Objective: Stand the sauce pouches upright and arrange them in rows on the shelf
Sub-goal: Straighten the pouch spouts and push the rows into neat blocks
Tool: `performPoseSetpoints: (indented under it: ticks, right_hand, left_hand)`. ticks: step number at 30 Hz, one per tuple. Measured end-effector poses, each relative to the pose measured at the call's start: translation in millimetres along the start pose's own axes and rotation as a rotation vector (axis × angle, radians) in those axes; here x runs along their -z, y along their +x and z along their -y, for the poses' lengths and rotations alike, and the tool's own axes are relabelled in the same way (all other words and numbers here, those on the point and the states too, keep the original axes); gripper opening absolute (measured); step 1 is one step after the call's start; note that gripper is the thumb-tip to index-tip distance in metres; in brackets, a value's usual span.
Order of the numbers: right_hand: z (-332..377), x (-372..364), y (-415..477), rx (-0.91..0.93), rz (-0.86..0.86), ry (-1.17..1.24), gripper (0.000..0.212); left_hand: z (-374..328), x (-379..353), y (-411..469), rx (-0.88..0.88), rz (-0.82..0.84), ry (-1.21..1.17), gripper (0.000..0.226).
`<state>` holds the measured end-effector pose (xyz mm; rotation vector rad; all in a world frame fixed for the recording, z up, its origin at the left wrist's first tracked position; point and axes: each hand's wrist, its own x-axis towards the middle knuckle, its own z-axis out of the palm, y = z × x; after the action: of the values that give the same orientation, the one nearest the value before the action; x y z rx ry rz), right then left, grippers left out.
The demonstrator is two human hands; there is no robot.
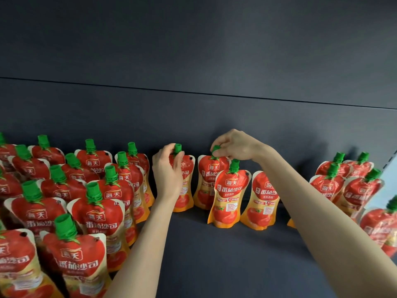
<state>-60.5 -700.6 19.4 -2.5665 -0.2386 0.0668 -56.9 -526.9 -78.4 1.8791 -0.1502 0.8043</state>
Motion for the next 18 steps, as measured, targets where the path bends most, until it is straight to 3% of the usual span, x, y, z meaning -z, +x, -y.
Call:
performPoseSetpoints:
  ticks: [18]
  right_hand:
    - [2.7, -2.5, 1.6, 0.003, 0.007, -0.010, 0.016]
  left_hand:
    - [7.9, -0.4, 4.2, -0.023, 0.018, 0.004, 0.028]
